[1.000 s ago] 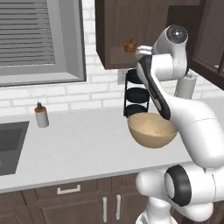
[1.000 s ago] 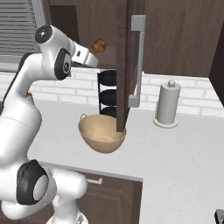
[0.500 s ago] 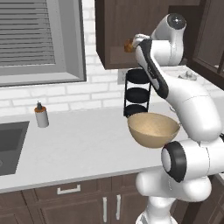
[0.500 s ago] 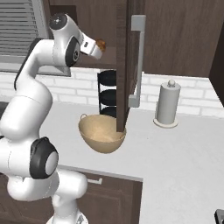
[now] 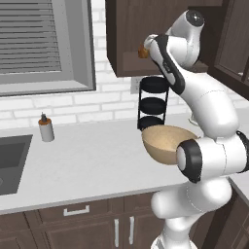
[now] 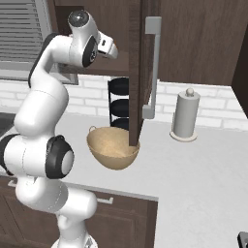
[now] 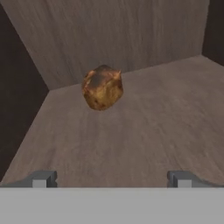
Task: Open the cabinet, pick up the bread from the cabinet and place it in the basket. Then move the basket to the dining counter.
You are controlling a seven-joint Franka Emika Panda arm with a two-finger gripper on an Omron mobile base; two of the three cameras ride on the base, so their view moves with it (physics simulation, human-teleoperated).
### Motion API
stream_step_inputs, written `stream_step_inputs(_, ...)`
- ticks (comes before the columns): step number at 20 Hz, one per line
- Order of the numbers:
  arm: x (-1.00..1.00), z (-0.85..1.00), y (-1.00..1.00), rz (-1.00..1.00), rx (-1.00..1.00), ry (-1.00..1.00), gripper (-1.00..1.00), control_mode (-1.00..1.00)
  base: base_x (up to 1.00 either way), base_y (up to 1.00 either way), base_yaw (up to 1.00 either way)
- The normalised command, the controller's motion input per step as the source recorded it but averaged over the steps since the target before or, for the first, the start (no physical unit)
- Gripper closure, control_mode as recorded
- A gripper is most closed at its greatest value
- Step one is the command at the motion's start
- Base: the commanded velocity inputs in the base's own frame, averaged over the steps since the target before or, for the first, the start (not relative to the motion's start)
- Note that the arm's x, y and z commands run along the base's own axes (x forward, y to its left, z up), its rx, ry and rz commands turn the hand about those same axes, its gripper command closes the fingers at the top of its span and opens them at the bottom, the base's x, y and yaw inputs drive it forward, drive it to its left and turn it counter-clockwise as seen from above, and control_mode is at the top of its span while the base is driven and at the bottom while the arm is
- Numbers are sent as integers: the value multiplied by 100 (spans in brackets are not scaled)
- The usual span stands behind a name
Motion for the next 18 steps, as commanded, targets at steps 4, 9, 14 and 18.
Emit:
stream_step_inputs(4,35,0,19,7,-9,0,-100,-100,0,0,0)
stream_step_inputs(9,38,0,10,3,-11,1,-100,-100,0,0,0)
stream_step_inputs(14,52,0,0,0,-7,4,-100,-100,0,0,0)
stream_step_inputs(18,44,0,0,0,-4,3,-100,-100,0,0,0)
